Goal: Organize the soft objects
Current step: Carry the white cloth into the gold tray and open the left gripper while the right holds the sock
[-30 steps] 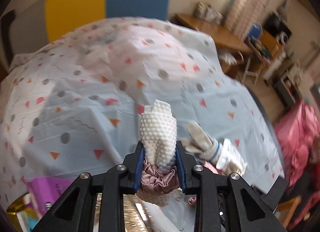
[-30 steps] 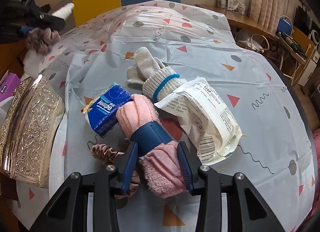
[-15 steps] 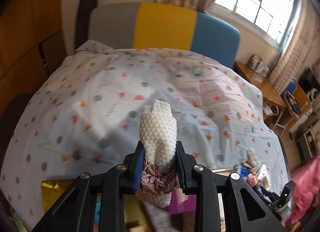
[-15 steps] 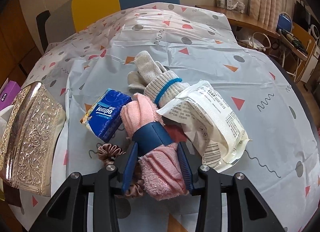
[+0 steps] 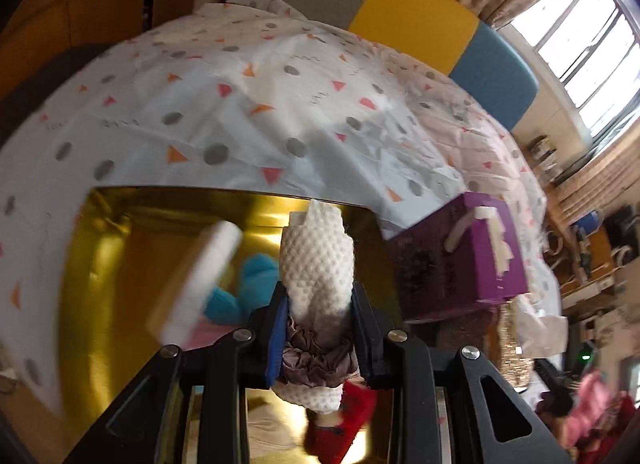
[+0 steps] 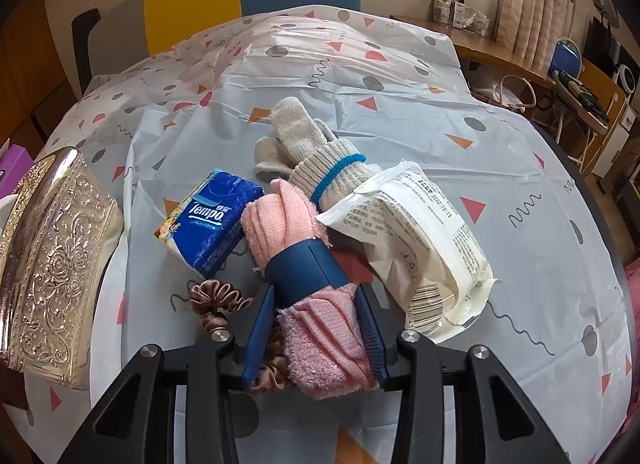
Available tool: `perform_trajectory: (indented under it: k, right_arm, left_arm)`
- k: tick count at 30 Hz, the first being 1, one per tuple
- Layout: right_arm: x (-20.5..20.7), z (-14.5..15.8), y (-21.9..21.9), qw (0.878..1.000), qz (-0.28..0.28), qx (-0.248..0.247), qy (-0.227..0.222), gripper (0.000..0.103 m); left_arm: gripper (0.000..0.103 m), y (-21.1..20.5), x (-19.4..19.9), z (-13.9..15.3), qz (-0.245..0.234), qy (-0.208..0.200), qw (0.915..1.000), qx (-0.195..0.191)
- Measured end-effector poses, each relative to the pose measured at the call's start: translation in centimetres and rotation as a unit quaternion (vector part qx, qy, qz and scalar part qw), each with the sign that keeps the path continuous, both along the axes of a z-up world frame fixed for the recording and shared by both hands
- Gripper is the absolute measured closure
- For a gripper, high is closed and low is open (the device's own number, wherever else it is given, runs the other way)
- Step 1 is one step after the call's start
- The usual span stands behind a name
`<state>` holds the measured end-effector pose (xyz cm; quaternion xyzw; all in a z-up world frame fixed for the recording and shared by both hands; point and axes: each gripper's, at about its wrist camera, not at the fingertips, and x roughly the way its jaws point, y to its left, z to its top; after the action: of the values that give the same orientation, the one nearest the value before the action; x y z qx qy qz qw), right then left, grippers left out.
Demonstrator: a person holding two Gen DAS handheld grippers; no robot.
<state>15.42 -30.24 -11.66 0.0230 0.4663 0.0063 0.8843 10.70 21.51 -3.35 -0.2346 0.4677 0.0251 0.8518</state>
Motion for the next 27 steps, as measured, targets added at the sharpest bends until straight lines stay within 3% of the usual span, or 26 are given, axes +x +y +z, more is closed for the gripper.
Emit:
perform_trajectory:
  k: [5, 7, 9, 10, 17, 21, 24, 27]
  right_arm:
    - [0.0, -0.2, 0.2, 1.000, 0.004, -0.012, -0.001, 0.060]
    - [0.0, -0.2, 0.2, 1.000, 0.006, -0.012, 0.000, 0.059]
    - [0.1, -0.2, 0.1, 1.000, 0.006, -0.010, 0.001, 0.059]
    - [0.1, -0.2, 0.1, 1.000, 0.006, -0.009, 0.002, 0.059]
    - [0.6, -0.6, -0.2, 1.000, 0.009, -0.003, 0.008, 0.055]
    - [0.9, -1.0, 0.2, 1.000, 0.016, -0.006, 0.006, 0.054]
    - [0.9, -0.7, 0.3, 1.000, 0.019, -0.003, 0.004, 0.065]
    - [0.8, -0.3, 0.1, 1.000, 0.014, 0.014, 0.010, 0.069]
  left_arm:
    - [0.069, -3.7, 1.4, -0.9, -0.031, 0.001, 0.9995, 0.006]
    - [0.060, -4.6, 1.9, -1.6, -0.030, 0.013, 0.9991, 0.027]
    - [0.042, -5.5, 1.5, -2.0, -0.029, 0.015, 0.9976, 0.060]
    - [0.041, -5.8, 1.2, -2.2, -0.032, 0.013, 0.9971, 0.067]
    - [0.036, -7.4, -2.4, -2.3, -0.058, -0.017, 0.9903, 0.126]
    - [0.032, -7.5, -4.6, -2.2, -0.052, -0.030, 0.9900, 0.127]
    - [0.032, -7.5, -6.0, -2.3, -0.047, -0.030, 0.9907, 0.124]
    - [0.032, -7.4, -7.1, -2.4, -0.045, -0.030, 0.9904, 0.127]
